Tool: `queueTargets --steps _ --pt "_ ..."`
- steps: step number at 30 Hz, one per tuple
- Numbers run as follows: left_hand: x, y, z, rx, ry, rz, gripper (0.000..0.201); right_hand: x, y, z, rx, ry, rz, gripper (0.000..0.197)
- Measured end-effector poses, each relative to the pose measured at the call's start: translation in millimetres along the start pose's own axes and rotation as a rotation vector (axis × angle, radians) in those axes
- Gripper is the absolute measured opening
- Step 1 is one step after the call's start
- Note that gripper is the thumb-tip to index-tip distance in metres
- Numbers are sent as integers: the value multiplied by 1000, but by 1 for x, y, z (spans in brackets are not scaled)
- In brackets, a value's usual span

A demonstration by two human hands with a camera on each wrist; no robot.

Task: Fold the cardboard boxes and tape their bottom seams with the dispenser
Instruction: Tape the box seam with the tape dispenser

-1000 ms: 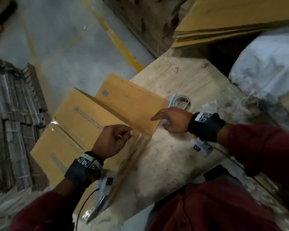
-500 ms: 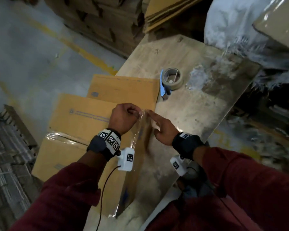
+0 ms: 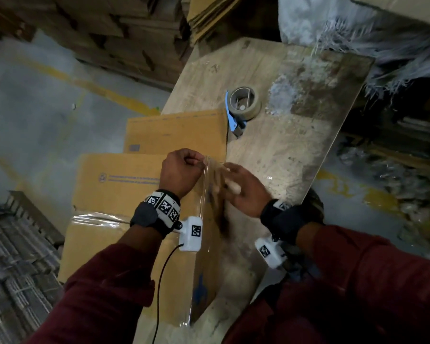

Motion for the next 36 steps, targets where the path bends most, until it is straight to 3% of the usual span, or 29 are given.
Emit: queueTargets --steps 2,3,5,8,13,17,23,26,28,32,34,36 --pt "-1 1 0 -22 -12 6 6 17 -10 -16 340 54 109 79" --pt "0 0 0 -40 -16 8 7 29 -17 -21 443 65 119 78" --pt "1 -2 1 -55 -21 13 2 52 -21 -24 557 80 80 57" --pt "6 -9 2 -80 -32 1 12 72 -5 -19 655 102 35 23" --pt "7 -12 1 -74 -18 5 11 86 17 -14 703 41 -3 22" --pt "8 -11 -2 -61 -16 3 10 92 16 -29 563 -111 7 30" --pt "0 -8 -2 -89 -26 0 6 78 -1 -35 531 -341 47 73" --pt "-2 -7 -4 -140 -2 -2 14 86 -19 -22 265 -304 -103 96" --pt "-7 -7 -5 -217 13 -5 21 87 -15 -14 201 -239 -112 90" --pt "-25 -8 -7 -304 19 4 13 77 11 -27 64 -228 -16 73" --pt "-36 -14 -13 -310 39 15 10 64 21 -37 -111 -244 26 89" --pt "-47 -23 -21 -275 56 22 11 52 9 -37 -219 -239 -67 112"
Point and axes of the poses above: each hand's wrist, its own x-axis towards the middle knuckle, its own z-axis out of the palm, y = z × x, the point moved 4 cm from there along x, towards the middle knuckle, and after that the axes turned 10 degrees about -y, right-handed, at the moved point
